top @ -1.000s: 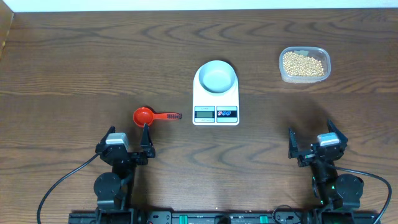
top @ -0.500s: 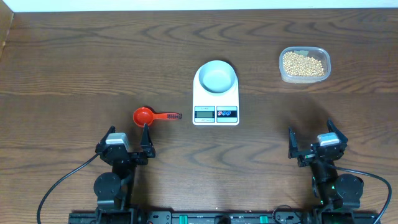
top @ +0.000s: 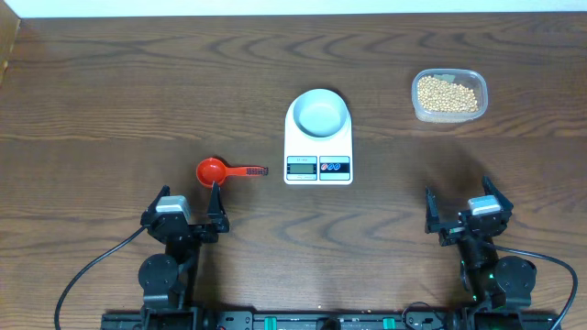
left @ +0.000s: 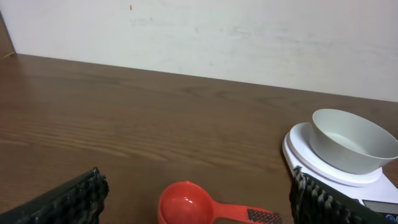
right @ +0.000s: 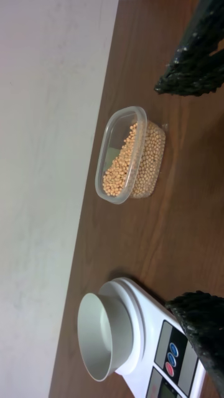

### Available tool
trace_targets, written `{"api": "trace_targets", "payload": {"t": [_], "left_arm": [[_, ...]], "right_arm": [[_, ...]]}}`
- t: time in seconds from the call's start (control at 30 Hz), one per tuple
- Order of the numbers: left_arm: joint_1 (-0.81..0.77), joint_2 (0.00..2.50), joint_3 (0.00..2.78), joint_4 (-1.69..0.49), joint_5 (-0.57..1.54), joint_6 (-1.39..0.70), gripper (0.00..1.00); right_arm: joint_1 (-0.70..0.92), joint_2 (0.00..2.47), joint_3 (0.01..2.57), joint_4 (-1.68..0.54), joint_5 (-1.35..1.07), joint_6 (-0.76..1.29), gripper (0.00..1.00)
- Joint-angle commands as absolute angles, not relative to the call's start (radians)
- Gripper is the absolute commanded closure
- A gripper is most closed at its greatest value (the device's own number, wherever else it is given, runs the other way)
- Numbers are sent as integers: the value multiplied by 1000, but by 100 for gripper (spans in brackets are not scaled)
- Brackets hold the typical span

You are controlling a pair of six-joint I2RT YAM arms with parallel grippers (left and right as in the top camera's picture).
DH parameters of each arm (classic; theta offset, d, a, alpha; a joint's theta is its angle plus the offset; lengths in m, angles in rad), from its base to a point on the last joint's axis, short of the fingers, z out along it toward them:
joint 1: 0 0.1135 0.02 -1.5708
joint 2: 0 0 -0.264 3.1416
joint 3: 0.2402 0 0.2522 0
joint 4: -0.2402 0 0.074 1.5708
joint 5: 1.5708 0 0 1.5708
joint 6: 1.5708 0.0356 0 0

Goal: Scoop item into bowl and weigh 50g on scale

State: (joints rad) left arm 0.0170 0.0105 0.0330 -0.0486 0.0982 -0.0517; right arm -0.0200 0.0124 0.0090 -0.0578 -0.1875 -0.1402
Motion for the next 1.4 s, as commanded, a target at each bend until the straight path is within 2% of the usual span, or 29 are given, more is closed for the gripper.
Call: {"api": "trace_targets", "payload": {"t": [0.0, 0.67, 1.37], "left_arm": [[15, 5, 4, -64, 96, -53, 4], [15, 5, 11, -39, 66, -91, 4], [15, 35, 266, -21, -19, -90, 4]], "right_arm": [[-15, 9, 6, -60, -193, -151, 1], [-15, 9, 6, -60, -193, -151, 1], [-15, 9, 6, -60, -193, -151, 1]]}}
